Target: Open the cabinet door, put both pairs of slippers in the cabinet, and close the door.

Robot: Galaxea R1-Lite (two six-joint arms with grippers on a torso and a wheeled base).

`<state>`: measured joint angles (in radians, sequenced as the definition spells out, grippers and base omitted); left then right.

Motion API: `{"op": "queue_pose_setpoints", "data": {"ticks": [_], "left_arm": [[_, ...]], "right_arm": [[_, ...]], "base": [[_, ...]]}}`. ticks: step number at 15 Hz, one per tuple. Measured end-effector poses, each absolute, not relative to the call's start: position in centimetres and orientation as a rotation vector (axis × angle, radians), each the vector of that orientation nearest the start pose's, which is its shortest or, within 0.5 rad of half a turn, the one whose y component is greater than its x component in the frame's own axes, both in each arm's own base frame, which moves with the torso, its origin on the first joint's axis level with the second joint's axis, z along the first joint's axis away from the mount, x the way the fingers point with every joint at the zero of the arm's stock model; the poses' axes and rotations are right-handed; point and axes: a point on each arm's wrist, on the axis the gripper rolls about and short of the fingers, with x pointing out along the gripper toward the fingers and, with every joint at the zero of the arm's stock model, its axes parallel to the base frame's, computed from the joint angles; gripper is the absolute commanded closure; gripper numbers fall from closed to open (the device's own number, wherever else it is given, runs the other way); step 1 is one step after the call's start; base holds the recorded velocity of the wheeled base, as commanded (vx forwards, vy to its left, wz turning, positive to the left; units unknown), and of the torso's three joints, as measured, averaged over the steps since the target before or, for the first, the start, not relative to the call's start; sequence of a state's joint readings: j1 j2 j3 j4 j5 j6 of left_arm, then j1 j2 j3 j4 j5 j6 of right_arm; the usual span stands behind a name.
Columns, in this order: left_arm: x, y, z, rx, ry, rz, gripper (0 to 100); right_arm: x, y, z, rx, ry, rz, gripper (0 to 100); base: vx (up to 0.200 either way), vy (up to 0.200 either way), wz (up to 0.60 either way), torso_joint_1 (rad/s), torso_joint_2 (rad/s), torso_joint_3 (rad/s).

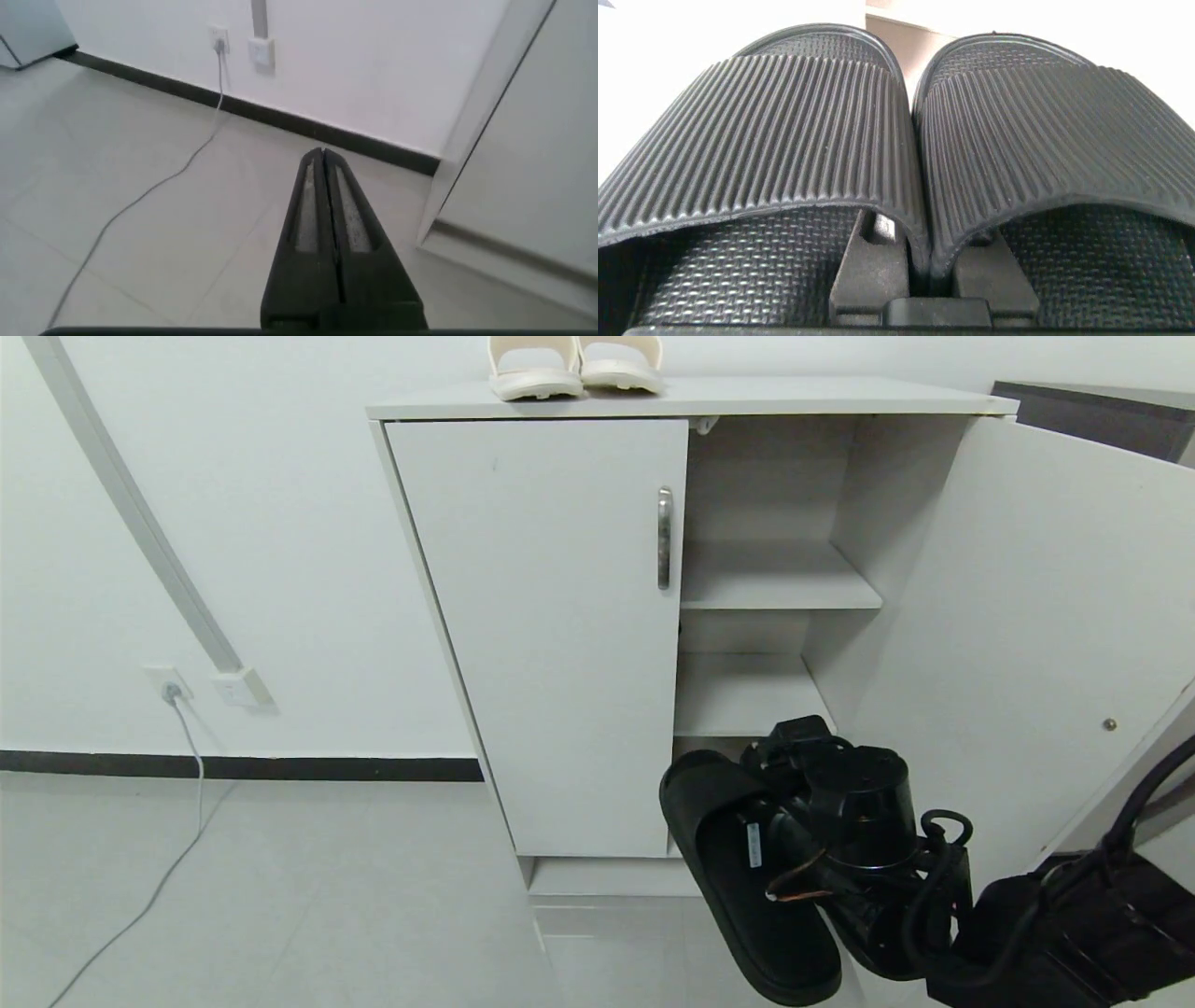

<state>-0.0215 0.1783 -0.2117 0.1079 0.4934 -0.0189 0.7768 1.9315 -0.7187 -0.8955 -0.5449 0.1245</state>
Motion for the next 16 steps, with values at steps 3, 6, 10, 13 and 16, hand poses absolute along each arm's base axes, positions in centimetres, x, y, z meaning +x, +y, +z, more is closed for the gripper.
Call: {"op": "queue_pose_setpoints", "data": {"ticks": [3,6,10,13,16], "left_arm": [[-2.6,0.8,9.6,-0.003,0.007,0.33,100],[-2.3,0.2,8.4,0.028,-0.043,0.062,100],[-2.3,0.4,8.0,0.021,-0.042,0.175,100],[-2.4,0.6,8.0,0.001,-0.044,0.261,100],[-2.4,0.7,8.0,-0.008,-0.044,0.331,100]], "right_arm": [[24.4,22.5,11.1,-0.075,0.269,0.218,100],[24.3,22.6,11.1,-0.071,0.27,0.23,100],[24.0,22.9,11.4,-0.045,0.225,0.252,100],[23.8,23.0,11.2,-0.052,0.23,0.256,100],[23.7,23.0,11.1,-0.055,0.233,0.259,100]], "base": [[0.0,0.0,0.0,0.0,0.0,0.0],[0.0,0.0,0.0,0.0,0.0,0.0],[0.0,0.0,0.0,0.0,0.0,0.0],[0.0,0.0,0.0,0.0,0.0,0.0],[0.0,0.0,0.0,0.0,0.0,0.0]]}}
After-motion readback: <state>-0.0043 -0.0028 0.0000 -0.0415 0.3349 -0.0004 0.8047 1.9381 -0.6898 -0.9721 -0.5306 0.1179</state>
